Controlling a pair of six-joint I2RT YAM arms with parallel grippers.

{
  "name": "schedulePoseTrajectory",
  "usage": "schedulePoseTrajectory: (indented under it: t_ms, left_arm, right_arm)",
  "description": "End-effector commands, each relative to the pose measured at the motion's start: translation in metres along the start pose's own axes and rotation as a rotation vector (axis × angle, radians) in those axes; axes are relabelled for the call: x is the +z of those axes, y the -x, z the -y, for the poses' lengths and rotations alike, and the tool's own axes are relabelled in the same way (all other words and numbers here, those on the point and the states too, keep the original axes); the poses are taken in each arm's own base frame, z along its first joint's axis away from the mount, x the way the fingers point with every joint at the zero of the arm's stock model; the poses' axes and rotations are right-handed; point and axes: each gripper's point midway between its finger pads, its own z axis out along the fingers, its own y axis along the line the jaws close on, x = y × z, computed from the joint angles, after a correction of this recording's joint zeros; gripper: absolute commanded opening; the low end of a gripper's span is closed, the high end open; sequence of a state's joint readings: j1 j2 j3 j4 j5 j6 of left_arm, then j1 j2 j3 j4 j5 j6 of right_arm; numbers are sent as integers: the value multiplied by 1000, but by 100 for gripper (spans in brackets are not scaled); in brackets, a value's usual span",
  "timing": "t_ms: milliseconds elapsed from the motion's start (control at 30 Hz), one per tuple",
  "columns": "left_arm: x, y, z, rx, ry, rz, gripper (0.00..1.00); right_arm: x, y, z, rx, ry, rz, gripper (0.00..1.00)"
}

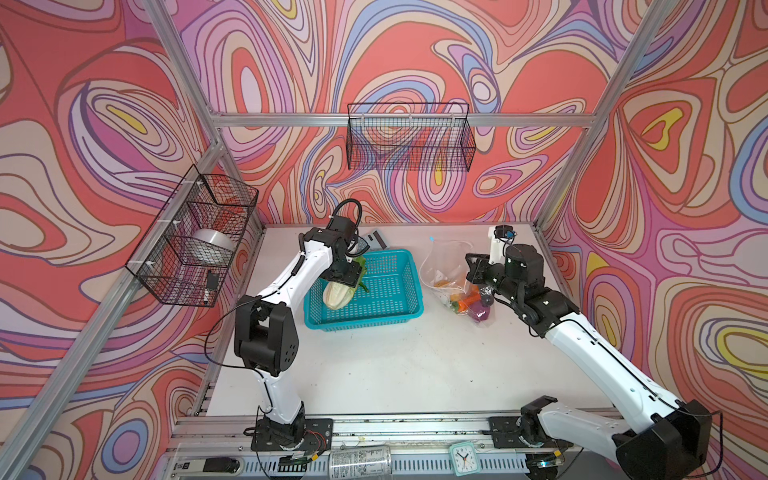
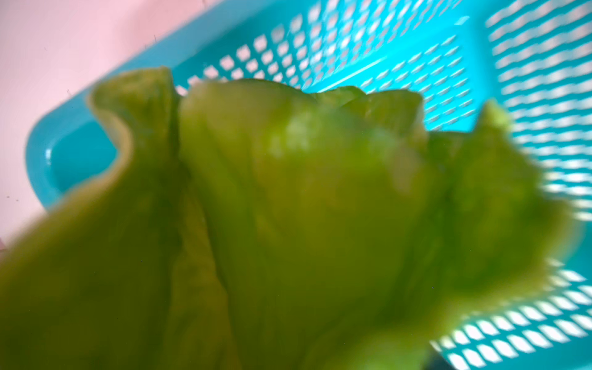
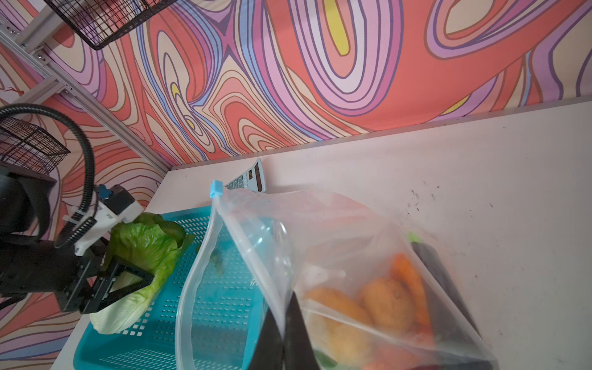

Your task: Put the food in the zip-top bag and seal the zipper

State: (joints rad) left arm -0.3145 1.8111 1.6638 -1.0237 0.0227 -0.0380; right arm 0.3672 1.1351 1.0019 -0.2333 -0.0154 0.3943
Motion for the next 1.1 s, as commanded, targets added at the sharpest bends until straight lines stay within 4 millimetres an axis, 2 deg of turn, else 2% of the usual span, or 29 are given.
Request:
schedulePoseTrajectory:
  t_ms: [0, 133, 267, 567, 733, 767, 800, 833, 867, 1067]
  left_arm:
    - [-11, -2, 28, -87, -108, 2, 68]
    - [-5, 8, 55, -119, -136, 49, 68]
    - [17, 15, 75, -163, -133, 64, 68]
    - [66, 16, 87, -220, -87, 36, 70]
    - [80, 14, 90, -214, -86, 2, 73]
    - [82, 14, 92, -213, -94, -7, 76]
    - [81, 14, 93, -211, -99, -12, 80]
    - [79, 14, 94, -211, -104, -15, 93]
    - [75, 15, 93, -209, -104, -11, 100]
    - [31, 29, 84, -126, -76, 74, 100]
  right_arm:
    - [-3, 4, 1, 1, -6, 17, 0]
    - [-4, 5, 1, 3, -6, 19, 0]
    - [-6, 6, 1, 3, -7, 24, 0]
    - [-12, 8, 2, 6, -14, 35, 0]
    - [-11, 10, 1, 3, -11, 38, 0]
    - [-11, 11, 1, 4, -10, 39, 0]
    - [-10, 11, 1, 5, -11, 38, 0]
    - [-10, 11, 1, 6, -10, 38, 0]
    - [-10, 11, 1, 6, -11, 38, 0]
    - [-9, 11, 0, 1, -11, 34, 0]
